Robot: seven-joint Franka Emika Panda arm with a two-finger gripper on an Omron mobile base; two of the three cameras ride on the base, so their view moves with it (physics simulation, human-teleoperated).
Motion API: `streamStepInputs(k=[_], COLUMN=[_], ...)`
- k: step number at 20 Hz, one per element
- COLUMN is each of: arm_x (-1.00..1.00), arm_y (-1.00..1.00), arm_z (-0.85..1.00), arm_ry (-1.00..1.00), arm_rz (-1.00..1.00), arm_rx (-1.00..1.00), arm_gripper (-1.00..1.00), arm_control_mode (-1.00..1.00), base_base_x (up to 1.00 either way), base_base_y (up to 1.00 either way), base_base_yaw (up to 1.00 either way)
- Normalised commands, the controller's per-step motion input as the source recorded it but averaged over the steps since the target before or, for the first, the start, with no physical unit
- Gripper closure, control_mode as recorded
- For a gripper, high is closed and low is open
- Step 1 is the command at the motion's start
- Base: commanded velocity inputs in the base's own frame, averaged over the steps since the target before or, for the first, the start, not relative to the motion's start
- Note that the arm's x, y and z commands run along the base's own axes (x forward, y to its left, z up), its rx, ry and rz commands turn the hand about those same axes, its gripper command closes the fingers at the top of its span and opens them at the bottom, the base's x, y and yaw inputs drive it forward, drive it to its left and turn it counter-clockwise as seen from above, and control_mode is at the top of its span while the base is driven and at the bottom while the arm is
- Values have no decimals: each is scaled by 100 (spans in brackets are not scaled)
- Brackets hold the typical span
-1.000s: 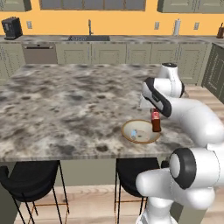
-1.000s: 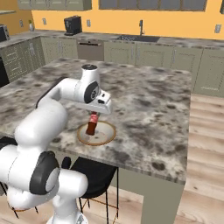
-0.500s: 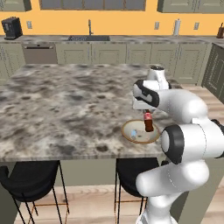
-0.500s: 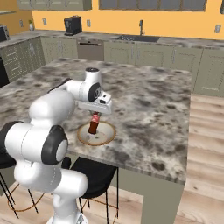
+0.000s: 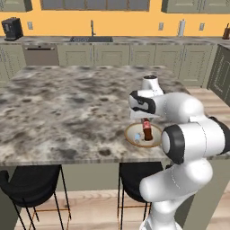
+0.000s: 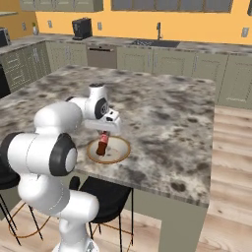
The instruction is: Open the fridge, grab two sodas, and place both sodas inside the bowl with ice on the dining counter.
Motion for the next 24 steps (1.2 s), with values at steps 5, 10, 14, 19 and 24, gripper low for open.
streamStepInputs(k=[5, 10, 14, 19, 24], arm_x=[12, 18, 10, 15, 14], arm_y=[-1, -2, 0, 0, -2], arm_z=[-28, -25, -22, -12, -10], arm_ry=[0, 0, 0, 0, 0], arm_rz=[0, 0, 0, 0, 0], arm_rx=[-1, -1, 0, -1, -2], arm_gripper=[100, 100, 100, 100, -100], arm_control_mode=[-100, -100, -100, -100, -100], base_base_x=[0, 0, 0, 0, 0], base_base_y=[0, 0, 0, 0, 0], base_base_yaw=[0, 0, 0, 0, 0])
